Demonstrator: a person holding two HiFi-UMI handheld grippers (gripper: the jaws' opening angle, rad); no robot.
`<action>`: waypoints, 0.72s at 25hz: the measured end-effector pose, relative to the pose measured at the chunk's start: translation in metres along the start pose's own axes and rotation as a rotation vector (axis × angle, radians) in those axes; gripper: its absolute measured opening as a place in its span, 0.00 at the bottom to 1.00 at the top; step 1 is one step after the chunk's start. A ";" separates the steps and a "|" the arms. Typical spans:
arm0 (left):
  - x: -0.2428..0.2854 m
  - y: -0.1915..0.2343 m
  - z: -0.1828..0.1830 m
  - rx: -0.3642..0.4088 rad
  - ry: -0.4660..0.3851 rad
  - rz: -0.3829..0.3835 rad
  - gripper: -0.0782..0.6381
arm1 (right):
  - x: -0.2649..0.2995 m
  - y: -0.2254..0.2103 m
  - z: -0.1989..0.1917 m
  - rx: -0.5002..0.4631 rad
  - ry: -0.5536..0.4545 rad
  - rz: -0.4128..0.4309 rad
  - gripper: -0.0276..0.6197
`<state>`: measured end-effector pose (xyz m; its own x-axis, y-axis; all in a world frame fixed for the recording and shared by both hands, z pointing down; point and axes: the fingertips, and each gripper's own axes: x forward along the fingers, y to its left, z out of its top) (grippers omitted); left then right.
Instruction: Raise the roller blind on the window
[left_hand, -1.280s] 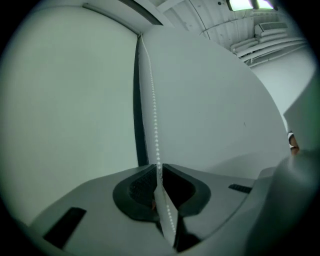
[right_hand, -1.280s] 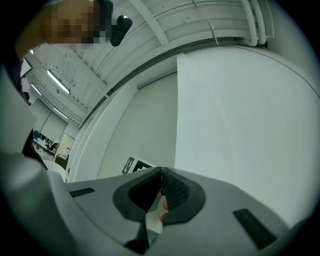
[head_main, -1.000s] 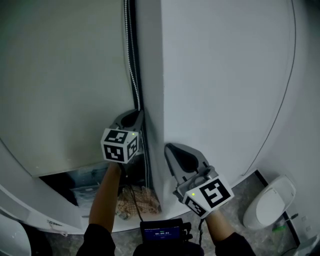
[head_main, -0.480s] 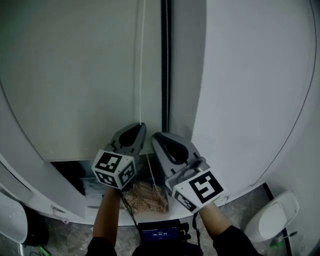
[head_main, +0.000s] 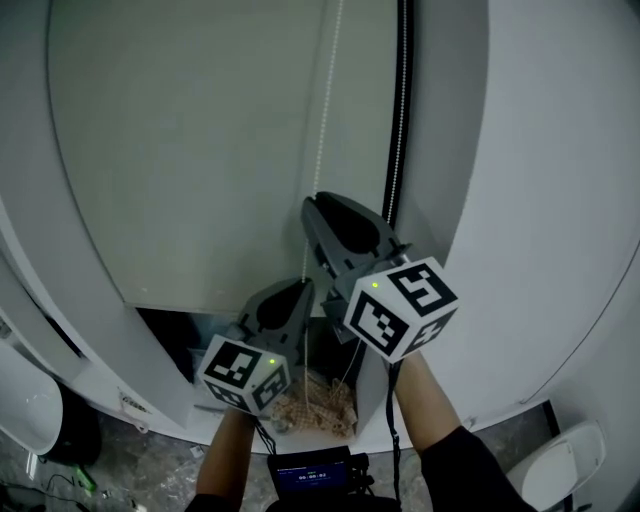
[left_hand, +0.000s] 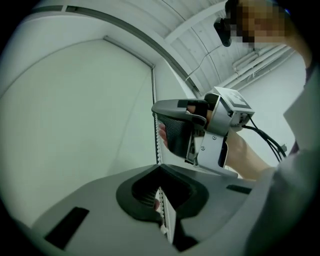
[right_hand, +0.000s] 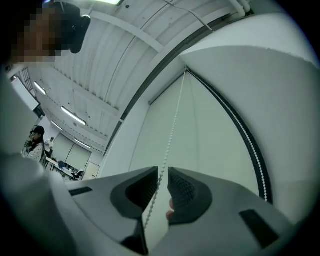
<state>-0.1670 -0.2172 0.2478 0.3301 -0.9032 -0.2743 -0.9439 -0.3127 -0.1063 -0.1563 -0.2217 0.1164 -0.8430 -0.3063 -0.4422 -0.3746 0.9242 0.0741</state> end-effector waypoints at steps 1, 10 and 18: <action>-0.003 0.001 0.001 0.002 0.000 0.002 0.12 | 0.002 0.003 0.001 -0.001 -0.005 -0.006 0.12; -0.014 -0.005 0.011 -0.063 -0.047 -0.036 0.12 | -0.010 -0.009 -0.009 -0.066 0.007 -0.048 0.07; 0.007 -0.012 0.079 -0.056 -0.145 -0.092 0.12 | -0.044 -0.027 -0.029 -0.101 0.093 -0.039 0.07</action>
<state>-0.1520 -0.1965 0.1716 0.4093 -0.8194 -0.4013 -0.9074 -0.4114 -0.0854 -0.1204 -0.2401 0.1599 -0.8575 -0.3659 -0.3617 -0.4409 0.8849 0.1500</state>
